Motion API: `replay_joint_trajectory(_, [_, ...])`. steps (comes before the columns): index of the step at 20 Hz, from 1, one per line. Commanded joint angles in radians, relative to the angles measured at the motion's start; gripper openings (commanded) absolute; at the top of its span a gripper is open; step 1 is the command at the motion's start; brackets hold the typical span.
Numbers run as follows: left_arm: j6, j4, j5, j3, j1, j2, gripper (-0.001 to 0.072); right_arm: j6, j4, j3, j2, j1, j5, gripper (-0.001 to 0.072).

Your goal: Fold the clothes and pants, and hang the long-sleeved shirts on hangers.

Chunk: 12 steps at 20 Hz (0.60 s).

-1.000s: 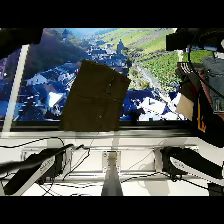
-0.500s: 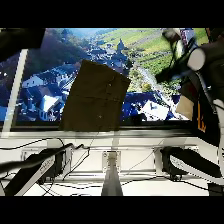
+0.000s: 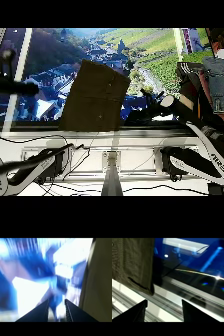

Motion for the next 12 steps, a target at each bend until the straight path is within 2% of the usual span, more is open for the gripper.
replay_joint_trajectory(1, [0.043,-0.019,-0.093,-0.172,0.102,-0.043,0.0408,-0.004,0.211,-0.076,-0.032,0.1,-0.12,0.0488])
replay_joint_trajectory(2, [0.05,-0.04,-0.087,-0.215,0.124,-0.052,0.0573,-0.004,0.256,-0.076,-0.059,0.137,-0.145,0.0488])
replay_joint_trajectory(3, [0.05,-0.05,-0.088,-0.252,0.142,-0.066,0.0606,-0.004,0.308,-0.073,-0.09,0.171,-0.163,0.0488])
replay_joint_trajectory(5, [0.061,-0.051,-0.09,-0.3,0.161,-0.091,0.0605,-0.005,0.371,-0.047,-0.155,0.215,-0.166,0.0488])
replay_joint_trajectory(10, [0.075,-0.076,-0.07,-0.358,0.164,-0.145,0.0605,-0.002,0.387,0.055,-0.269,0.281,-0.166,0.0477])
replay_joint_trajectory(12, [0.075,-0.141,-0.044,-0.367,0.164,-0.165,0.0603,-0.004,0.387,0.092,-0.299,0.288,-0.183,0.0338])
